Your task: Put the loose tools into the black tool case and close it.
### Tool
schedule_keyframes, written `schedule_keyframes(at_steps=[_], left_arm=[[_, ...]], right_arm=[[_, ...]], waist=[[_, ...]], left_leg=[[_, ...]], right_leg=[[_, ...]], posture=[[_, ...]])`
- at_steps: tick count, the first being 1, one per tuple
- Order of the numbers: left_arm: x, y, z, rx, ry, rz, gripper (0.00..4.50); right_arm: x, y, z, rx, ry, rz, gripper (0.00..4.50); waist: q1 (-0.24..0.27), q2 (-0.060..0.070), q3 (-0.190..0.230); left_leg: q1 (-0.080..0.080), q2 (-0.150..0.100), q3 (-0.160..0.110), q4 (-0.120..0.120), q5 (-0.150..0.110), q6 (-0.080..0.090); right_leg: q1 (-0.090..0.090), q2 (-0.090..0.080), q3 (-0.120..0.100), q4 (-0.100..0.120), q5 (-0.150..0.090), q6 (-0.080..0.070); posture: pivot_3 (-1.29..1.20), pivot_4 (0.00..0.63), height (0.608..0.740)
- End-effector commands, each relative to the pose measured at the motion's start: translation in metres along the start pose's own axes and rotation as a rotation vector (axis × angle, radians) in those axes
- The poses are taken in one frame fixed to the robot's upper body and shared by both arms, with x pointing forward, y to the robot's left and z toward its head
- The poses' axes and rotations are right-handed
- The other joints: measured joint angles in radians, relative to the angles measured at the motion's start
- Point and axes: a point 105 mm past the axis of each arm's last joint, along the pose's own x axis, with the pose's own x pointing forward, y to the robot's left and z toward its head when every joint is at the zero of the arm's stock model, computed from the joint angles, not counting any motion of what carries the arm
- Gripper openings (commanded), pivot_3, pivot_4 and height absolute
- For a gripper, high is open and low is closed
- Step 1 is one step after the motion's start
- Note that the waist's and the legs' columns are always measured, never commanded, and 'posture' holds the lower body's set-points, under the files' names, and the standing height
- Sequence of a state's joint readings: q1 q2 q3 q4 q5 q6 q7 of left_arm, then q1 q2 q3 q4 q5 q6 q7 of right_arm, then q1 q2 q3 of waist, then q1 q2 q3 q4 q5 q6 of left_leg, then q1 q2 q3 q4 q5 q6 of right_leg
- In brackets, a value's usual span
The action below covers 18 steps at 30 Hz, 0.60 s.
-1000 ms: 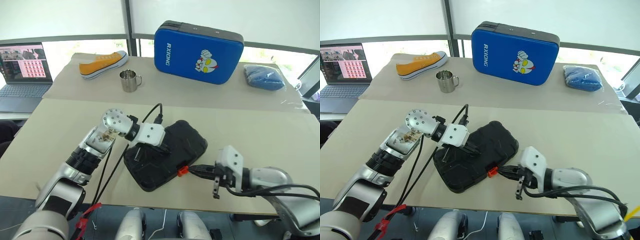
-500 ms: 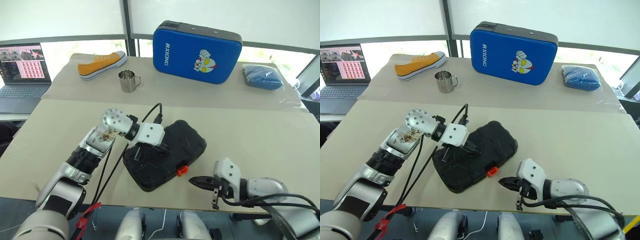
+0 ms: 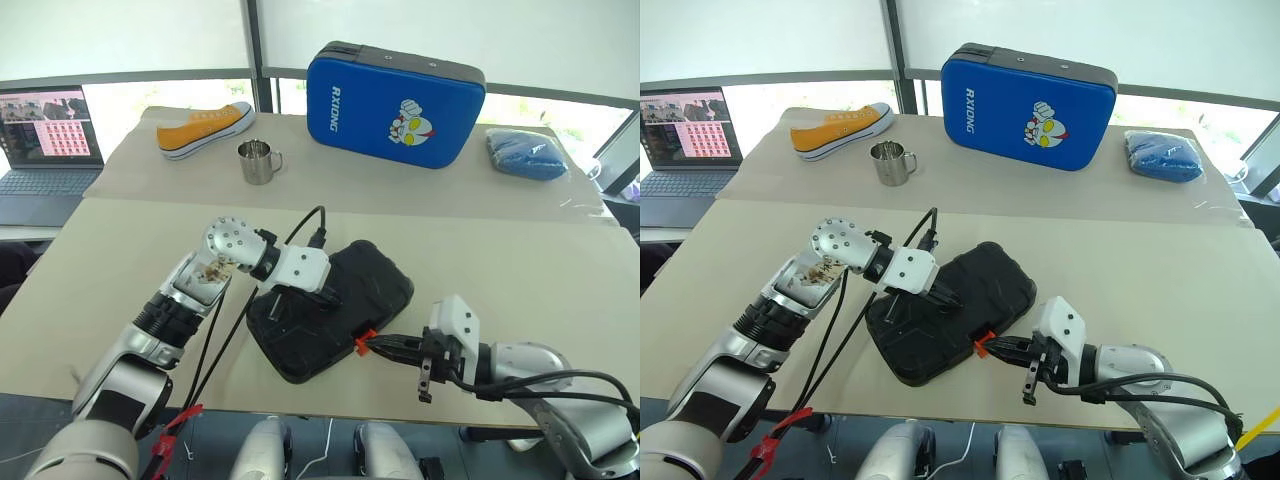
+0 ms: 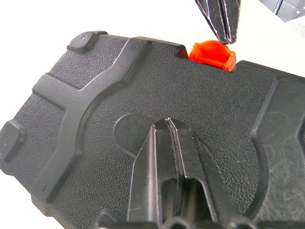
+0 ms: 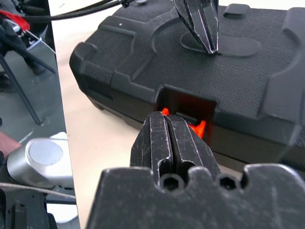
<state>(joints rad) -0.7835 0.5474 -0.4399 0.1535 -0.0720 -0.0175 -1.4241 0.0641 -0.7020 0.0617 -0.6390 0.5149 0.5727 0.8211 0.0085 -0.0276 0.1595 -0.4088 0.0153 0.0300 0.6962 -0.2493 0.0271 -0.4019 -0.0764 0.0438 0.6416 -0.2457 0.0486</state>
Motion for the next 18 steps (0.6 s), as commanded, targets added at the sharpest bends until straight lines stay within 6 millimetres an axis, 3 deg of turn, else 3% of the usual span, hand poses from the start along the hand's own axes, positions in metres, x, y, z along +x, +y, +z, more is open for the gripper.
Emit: schedule_keyframes(at_steps=[1,10,16,18], left_arm=[[-0.001,-0.001,-0.011,-0.020,0.060,-0.009,0.01],[-0.001,0.001,-0.010,-0.022,0.056,-0.005,0.01],[-0.001,0.002,-0.010,-0.026,0.054,0.003,0.01],[-0.002,0.001,-0.010,-0.027,0.053,0.004,0.01]], right_arm=[[0.000,-0.003,0.001,-0.028,-0.001,-0.020,0.00],[0.004,-0.007,-0.018,-0.025,0.066,-0.041,0.00],[-0.016,-0.005,0.008,0.028,-0.069,-0.055,0.00],[-0.024,-0.001,0.003,0.045,-0.039,-0.049,0.00]], waist=[[0.000,0.000,0.000],[0.000,0.000,0.000],[0.001,0.000,0.000],[0.002,0.000,0.000]], left_leg=[[0.000,0.000,0.000,0.000,0.000,0.000],[0.000,0.000,0.000,0.000,0.000,0.000],[0.000,0.000,0.000,0.000,0.000,0.000],[0.000,0.000,0.000,0.000,0.000,0.000]], right_leg=[[0.000,0.000,0.000,0.000,0.000,0.000],[0.000,0.000,0.000,0.000,0.000,0.000],[0.000,0.000,0.000,0.000,0.000,0.000],[0.000,0.000,0.000,0.000,0.000,0.000]], posture=[[0.00,0.150,0.739],[0.00,0.150,0.739],[0.00,0.150,0.739],[0.00,0.150,0.739]])
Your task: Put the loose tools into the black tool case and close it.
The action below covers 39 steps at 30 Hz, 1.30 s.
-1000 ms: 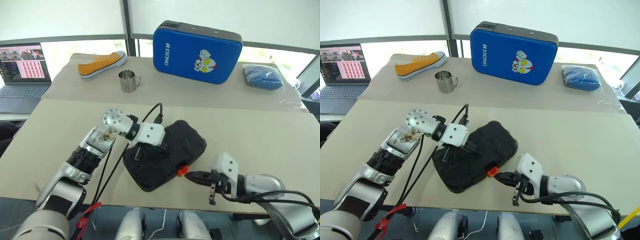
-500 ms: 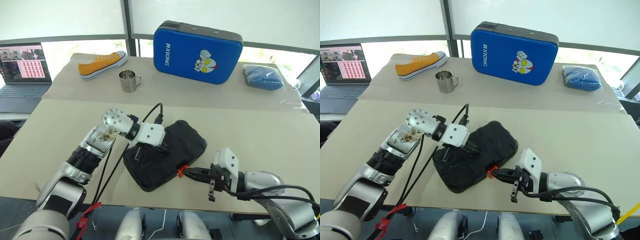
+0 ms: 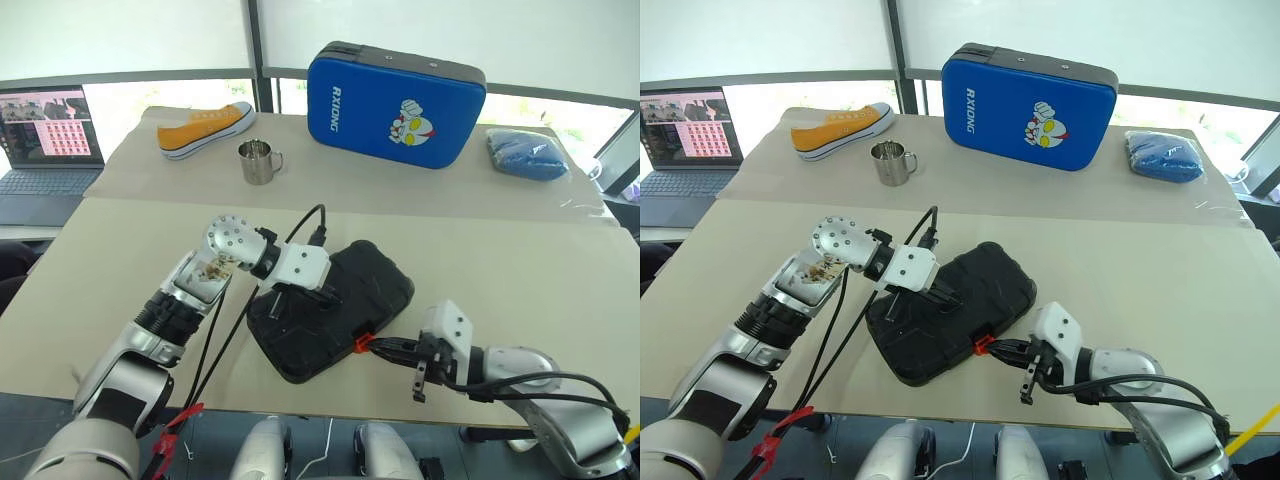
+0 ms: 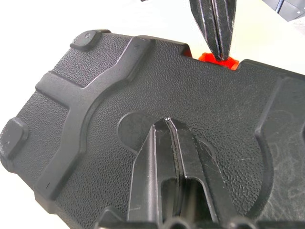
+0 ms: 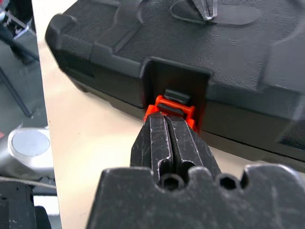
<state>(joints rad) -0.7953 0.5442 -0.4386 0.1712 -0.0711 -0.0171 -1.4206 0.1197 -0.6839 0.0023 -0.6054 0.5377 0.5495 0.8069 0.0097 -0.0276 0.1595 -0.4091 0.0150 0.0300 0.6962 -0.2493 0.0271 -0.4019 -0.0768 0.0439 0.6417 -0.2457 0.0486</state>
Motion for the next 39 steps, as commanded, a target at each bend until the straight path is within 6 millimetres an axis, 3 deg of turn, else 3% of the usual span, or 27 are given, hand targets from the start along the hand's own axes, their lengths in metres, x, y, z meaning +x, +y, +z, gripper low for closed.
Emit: schedule_keyframes(at_steps=[1,7,12,17,22,27,39], left_arm=[[-0.001,-0.003,-0.010,-0.023,0.051,-0.006,0.01],[0.002,-0.003,-0.010,-0.016,0.050,-0.014,0.01],[0.005,0.000,-0.006,-0.005,0.042,-0.018,0.01],[0.006,0.000,-0.005,0.000,0.040,-0.022,0.01],[0.013,-0.003,-0.006,-0.004,0.034,-0.036,0.01],[0.019,-0.006,-0.007,-0.004,0.030,-0.047,0.01],[0.016,-0.005,-0.015,-0.022,0.046,-0.025,0.01]], right_arm=[[-0.016,0.008,0.005,-0.016,0.015,0.020,0.00],[0.000,0.005,-0.025,-0.019,0.119,-0.008,0.00],[0.021,0.002,-0.029,-0.035,0.121,-0.005,0.00],[0.031,-0.001,-0.017,-0.060,0.076,0.005,0.00],[0.030,-0.001,0.021,-0.073,-0.040,0.008,0.00],[0.027,0.002,0.033,-0.086,-0.059,0.007,0.00],[0.014,-0.003,0.024,-0.110,-0.001,-0.004,0.00]], waist=[[0.001,0.000,0.000],[-0.004,0.000,0.000],[-0.005,0.000,0.000],[0.000,0.000,0.000],[-0.008,0.000,0.000],[-0.017,0.000,0.000],[-0.014,0.000,0.000]], left_leg=[[0.000,0.000,0.000,0.000,0.000,0.000],[0.001,0.000,0.000,0.000,0.000,0.000],[0.000,0.000,0.000,0.000,0.000,0.000],[-0.001,0.000,0.000,0.000,0.000,0.000],[0.000,0.000,0.000,0.000,0.000,0.000],[-0.001,0.001,0.000,0.000,0.000,0.000],[-0.001,0.000,-0.001,-0.001,0.000,0.000]], right_leg=[[0.000,0.000,0.000,0.000,0.000,0.000],[0.000,0.000,0.000,0.000,0.000,0.000],[-0.001,0.001,0.000,0.000,0.000,0.000],[-0.001,0.000,0.000,0.000,0.000,0.000],[-0.001,0.001,0.000,0.000,0.000,0.000],[-0.002,0.001,0.000,0.001,0.000,-0.001],[-0.001,0.000,0.000,0.000,0.000,0.000]], posture=[[0.00,0.150,0.739],[0.00,0.150,0.739],[0.00,0.150,0.739],[0.00,0.150,0.739],[0.00,0.150,0.739],[0.00,0.150,0.739],[0.00,0.150,0.739]])
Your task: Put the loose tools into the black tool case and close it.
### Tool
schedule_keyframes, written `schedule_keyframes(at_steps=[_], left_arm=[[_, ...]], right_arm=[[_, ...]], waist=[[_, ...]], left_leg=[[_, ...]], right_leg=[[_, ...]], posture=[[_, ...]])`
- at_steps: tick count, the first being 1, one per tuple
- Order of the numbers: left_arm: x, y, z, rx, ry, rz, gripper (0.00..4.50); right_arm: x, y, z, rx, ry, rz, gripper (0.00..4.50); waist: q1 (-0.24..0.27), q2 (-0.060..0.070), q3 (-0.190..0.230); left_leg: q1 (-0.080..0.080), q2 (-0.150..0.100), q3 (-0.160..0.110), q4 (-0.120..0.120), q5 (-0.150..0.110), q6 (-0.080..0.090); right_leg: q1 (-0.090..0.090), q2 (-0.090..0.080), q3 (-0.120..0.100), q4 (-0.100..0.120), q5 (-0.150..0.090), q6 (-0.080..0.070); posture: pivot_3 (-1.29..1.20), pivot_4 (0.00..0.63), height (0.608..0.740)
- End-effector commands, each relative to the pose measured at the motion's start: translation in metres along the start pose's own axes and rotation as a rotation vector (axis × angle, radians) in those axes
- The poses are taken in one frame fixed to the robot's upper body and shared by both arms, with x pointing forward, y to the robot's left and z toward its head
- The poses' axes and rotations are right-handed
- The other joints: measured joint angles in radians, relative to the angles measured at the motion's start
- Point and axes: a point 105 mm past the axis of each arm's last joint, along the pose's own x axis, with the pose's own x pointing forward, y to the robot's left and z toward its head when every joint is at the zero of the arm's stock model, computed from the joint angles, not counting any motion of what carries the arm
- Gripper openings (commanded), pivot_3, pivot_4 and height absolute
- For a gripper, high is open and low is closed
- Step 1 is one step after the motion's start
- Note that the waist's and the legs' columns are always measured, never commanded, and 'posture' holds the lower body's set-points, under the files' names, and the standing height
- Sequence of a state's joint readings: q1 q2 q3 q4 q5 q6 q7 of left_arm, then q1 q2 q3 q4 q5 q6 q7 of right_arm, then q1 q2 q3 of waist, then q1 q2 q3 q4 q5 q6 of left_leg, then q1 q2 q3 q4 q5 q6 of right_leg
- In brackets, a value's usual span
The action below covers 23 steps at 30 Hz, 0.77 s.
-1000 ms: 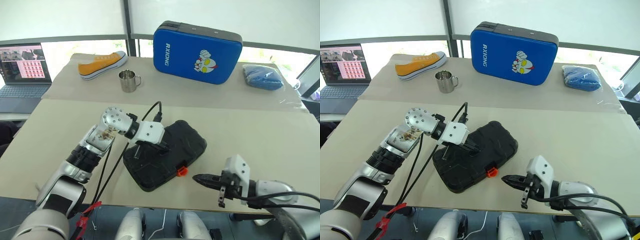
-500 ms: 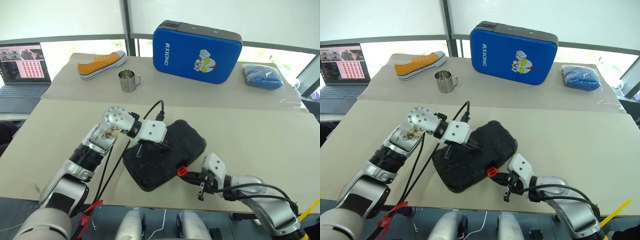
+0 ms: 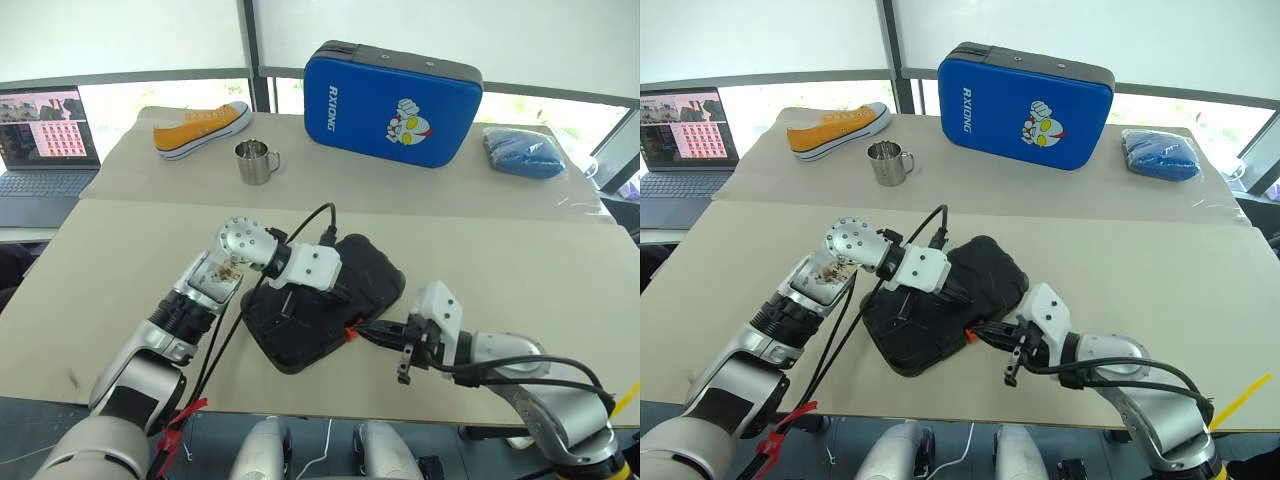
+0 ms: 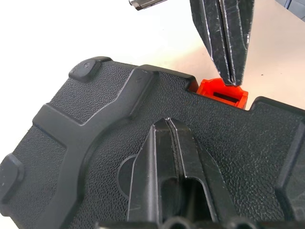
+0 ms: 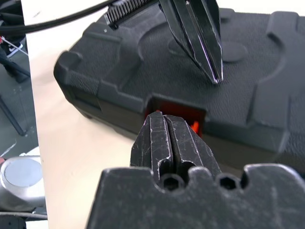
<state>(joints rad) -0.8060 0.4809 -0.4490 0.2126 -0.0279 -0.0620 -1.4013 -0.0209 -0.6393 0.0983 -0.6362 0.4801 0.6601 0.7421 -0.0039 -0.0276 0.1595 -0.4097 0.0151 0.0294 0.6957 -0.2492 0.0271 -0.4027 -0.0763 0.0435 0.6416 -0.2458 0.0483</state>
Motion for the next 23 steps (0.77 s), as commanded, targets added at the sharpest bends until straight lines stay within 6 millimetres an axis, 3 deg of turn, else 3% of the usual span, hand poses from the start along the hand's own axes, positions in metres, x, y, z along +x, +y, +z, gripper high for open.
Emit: schedule_keyframes(at_steps=[1,4,6,14,17,19,23], left_arm=[[-0.001,-0.008,-0.020,-0.066,0.062,-0.010,0.01],[-0.022,-0.005,-0.023,-0.162,0.033,0.073,0.01],[-0.044,-0.006,-0.023,-0.279,-0.006,0.125,0.52],[-0.148,-0.052,-0.029,-0.617,0.018,0.287,3.32],[-0.176,-0.074,-0.023,-0.719,0.044,0.324,4.45],[-0.192,-0.086,-0.018,-0.772,0.063,0.367,4.50],[-0.205,-0.097,-0.012,-0.797,0.075,0.431,4.50]], right_arm=[[-0.016,-0.005,0.009,-0.067,-0.011,-0.016,0.00],[-0.041,-0.005,0.011,-0.093,0.026,-0.001,0.00],[-0.058,-0.003,0.012,-0.087,0.051,0.028,0.00],[-0.106,-0.001,0.029,-0.075,0.100,0.127,2.51],[-0.116,-0.004,0.039,-0.073,0.090,0.137,3.56],[-0.122,-0.008,0.046,-0.063,0.078,0.140,4.28],[-0.128,-0.012,0.051,-0.057,0.071,0.154,4.41]], waist=[[0.001,0.000,0.000],[0.002,0.000,0.000],[-0.007,0.000,0.000],[-0.020,0.001,0.002],[-0.013,-0.001,0.004],[-0.006,-0.002,0.005],[0.006,-0.002,0.006]], left_leg=[[0.000,0.000,0.000,0.000,0.000,0.000],[0.000,0.000,0.000,0.000,0.000,0.000],[0.000,0.000,0.000,0.000,0.000,0.000],[0.001,0.004,0.001,-0.003,0.000,0.000],[0.001,0.005,0.001,-0.003,0.000,0.000],[0.001,0.004,0.001,-0.003,0.000,0.000],[0.001,0.003,0.001,-0.003,0.000,0.000]], right_leg=[[0.000,0.000,0.000,0.000,0.000,0.000],[0.000,0.000,0.000,0.000,0.000,0.000],[0.000,0.000,0.000,0.000,0.000,0.000],[-0.002,0.001,0.001,0.001,-0.001,-0.002],[-0.002,0.000,0.000,0.000,-0.001,-0.001],[-0.001,-0.001,0.000,0.000,-0.001,-0.001],[-0.001,-0.004,-0.001,-0.001,-0.002,0.001]], posture=[[0.00,0.150,0.739],[0.00,0.150,0.739],[0.00,0.150,0.739],[0.00,0.150,0.739],[0.00,0.150,0.739],[0.00,0.150,0.739],[0.00,0.150,0.739]])
